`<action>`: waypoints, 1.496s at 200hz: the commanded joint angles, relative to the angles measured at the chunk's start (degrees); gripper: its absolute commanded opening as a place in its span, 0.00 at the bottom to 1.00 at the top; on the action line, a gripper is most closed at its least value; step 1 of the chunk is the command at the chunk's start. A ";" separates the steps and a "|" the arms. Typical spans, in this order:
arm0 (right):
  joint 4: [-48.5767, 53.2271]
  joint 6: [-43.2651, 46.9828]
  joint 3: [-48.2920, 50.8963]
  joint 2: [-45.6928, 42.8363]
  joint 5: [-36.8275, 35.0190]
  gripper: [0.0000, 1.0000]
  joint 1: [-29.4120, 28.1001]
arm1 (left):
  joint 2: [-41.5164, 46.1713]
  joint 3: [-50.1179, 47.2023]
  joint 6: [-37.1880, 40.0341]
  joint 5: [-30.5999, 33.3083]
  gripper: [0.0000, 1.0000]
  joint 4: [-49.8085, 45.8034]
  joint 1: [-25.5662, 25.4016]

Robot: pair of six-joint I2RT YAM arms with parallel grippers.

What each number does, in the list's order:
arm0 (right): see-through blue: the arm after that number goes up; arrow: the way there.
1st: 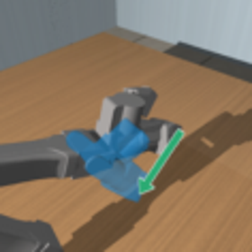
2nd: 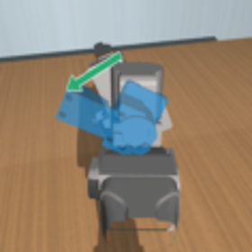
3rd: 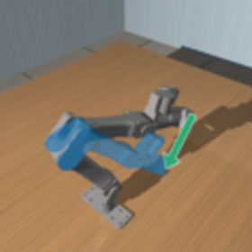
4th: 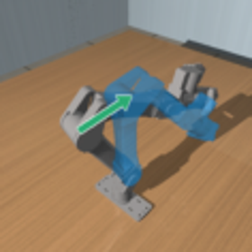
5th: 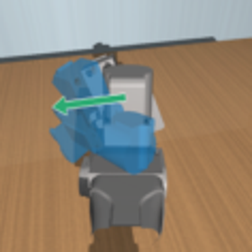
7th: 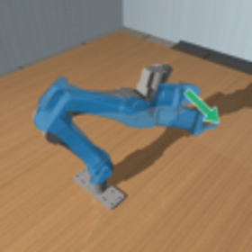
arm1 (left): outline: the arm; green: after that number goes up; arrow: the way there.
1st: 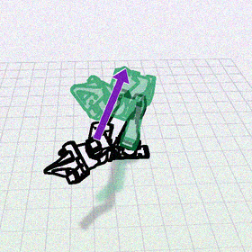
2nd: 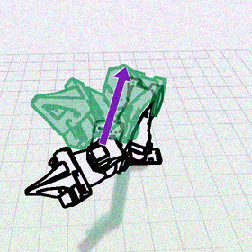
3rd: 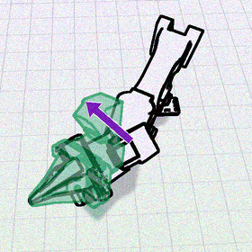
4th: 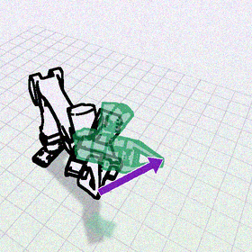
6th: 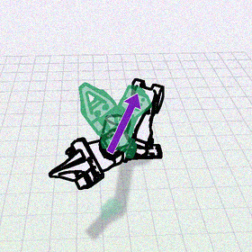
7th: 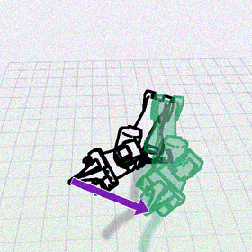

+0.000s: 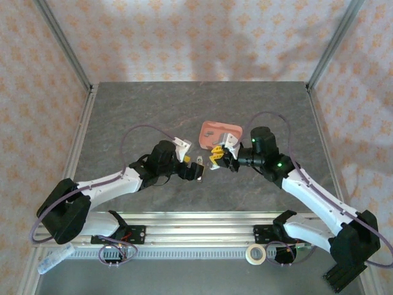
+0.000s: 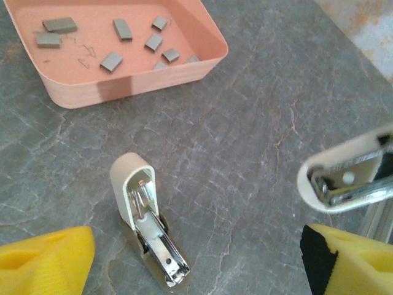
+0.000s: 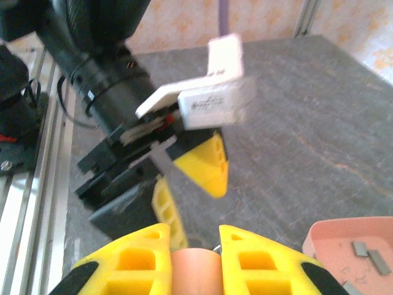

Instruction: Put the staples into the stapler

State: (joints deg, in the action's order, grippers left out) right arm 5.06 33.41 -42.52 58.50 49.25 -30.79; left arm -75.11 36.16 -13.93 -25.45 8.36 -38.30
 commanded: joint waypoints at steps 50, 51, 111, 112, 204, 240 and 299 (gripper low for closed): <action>-4.23 -2.86 1.60 -2.79 2.45 0.00 1.59 | 5.19 -1.45 8.12 -1.29 0.98 -0.08 -0.46; -4.21 -2.89 1.63 -2.74 2.48 0.00 1.60 | 5.43 -1.53 8.35 -1.41 0.99 0.09 -0.46; -0.64 -1.27 0.01 -1.43 8.27 0.00 1.56 | 15.66 -4.34 26.89 -10.06 0.97 4.30 -0.45; -0.61 -1.17 -0.05 -1.35 8.33 0.00 1.58 | 15.72 -4.39 27.23 -10.10 0.97 4.30 -0.45; 3.62 1.55 -3.42 1.25 14.28 0.00 1.59 | 8.45 2.15 38.76 -16.99 0.80 3.68 -0.71; 3.44 1.43 -3.49 1.27 14.64 0.00 1.58 | 5.58 3.00 38.38 -17.68 0.74 6.51 -1.67; 2.48 0.76 -3.57 1.53 15.00 0.00 1.61 | 0.79 4.34 37.52 -18.67 0.69 10.54 -3.61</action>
State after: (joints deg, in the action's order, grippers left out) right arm 8.67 33.95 -44.01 60.03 62.46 -29.41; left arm -72.86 38.26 23.24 -42.26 14.59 -41.06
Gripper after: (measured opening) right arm 0.176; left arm 0.705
